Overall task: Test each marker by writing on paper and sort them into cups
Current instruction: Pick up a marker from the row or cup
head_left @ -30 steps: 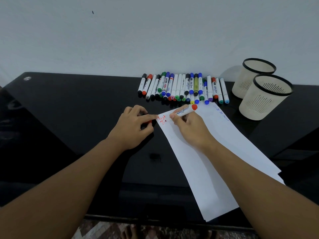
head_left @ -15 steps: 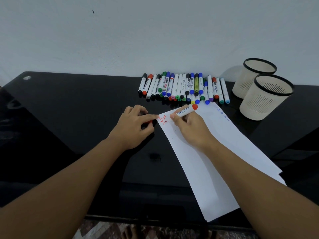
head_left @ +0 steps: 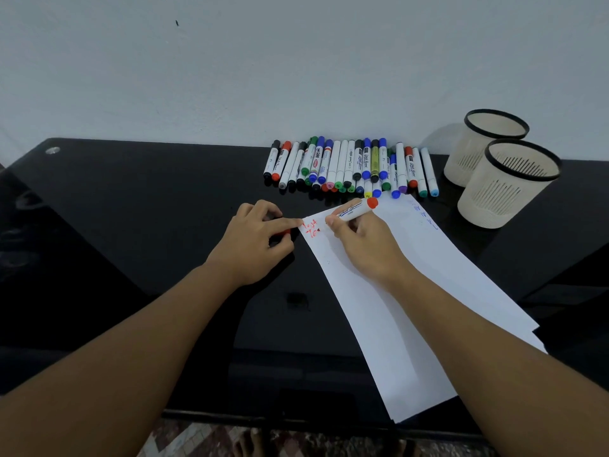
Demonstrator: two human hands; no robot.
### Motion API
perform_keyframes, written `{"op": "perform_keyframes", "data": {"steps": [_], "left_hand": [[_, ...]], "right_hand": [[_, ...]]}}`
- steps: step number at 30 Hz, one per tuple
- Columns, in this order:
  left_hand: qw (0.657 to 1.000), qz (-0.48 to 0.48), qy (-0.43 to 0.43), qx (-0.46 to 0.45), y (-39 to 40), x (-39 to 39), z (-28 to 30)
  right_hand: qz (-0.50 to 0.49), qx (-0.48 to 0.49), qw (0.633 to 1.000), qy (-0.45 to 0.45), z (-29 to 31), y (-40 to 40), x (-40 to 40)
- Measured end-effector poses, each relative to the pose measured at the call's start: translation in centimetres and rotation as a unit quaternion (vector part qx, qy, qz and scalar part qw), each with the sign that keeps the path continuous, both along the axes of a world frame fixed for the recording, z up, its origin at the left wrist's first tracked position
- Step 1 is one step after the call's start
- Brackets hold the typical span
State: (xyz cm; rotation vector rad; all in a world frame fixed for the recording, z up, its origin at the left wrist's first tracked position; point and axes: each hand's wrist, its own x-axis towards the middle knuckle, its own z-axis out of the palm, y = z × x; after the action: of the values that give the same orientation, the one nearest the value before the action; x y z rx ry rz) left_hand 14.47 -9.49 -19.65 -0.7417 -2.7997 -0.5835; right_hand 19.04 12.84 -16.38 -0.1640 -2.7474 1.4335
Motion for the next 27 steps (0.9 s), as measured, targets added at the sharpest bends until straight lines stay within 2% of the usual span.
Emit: {"op": "perform_keyframes", "data": {"steps": [27], "left_hand": [[1.0,0.004,-0.006,-0.002,0.03,0.16,0.21]], "right_hand": [[0.0,-0.006,1.0,0.011,-0.14,0.12,0.21]]}}
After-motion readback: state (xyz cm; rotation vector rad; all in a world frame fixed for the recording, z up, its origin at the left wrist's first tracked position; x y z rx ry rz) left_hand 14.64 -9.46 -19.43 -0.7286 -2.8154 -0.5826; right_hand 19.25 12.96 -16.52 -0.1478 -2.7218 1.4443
